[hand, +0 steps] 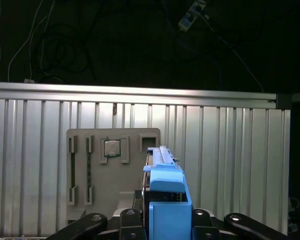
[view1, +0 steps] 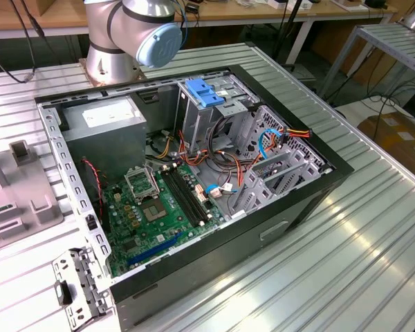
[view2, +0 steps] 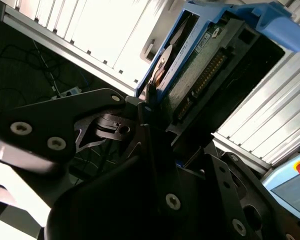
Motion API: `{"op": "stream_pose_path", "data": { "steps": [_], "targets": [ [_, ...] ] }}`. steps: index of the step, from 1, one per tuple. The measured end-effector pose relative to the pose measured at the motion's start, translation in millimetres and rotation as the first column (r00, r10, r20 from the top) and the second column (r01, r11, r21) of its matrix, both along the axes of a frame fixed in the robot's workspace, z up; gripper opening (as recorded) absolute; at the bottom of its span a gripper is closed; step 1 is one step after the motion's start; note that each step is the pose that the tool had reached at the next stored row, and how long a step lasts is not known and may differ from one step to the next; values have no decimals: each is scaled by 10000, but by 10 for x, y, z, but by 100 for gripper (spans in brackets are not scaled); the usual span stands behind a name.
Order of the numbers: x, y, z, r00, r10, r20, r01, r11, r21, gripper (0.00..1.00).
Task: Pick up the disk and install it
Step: 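Pick up the disk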
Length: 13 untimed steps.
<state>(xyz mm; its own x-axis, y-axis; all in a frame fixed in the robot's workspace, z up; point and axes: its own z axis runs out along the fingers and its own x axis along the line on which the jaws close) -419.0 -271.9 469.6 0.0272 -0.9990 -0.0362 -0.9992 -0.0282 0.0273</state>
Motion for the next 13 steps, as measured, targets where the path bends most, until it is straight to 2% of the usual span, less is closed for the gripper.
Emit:
{"op": "stream_pose_path", "data": {
  "steps": [13],
  "targets": [
    [1,-82,0,10000,0,0,0,10000,0,36]
  ]
}}
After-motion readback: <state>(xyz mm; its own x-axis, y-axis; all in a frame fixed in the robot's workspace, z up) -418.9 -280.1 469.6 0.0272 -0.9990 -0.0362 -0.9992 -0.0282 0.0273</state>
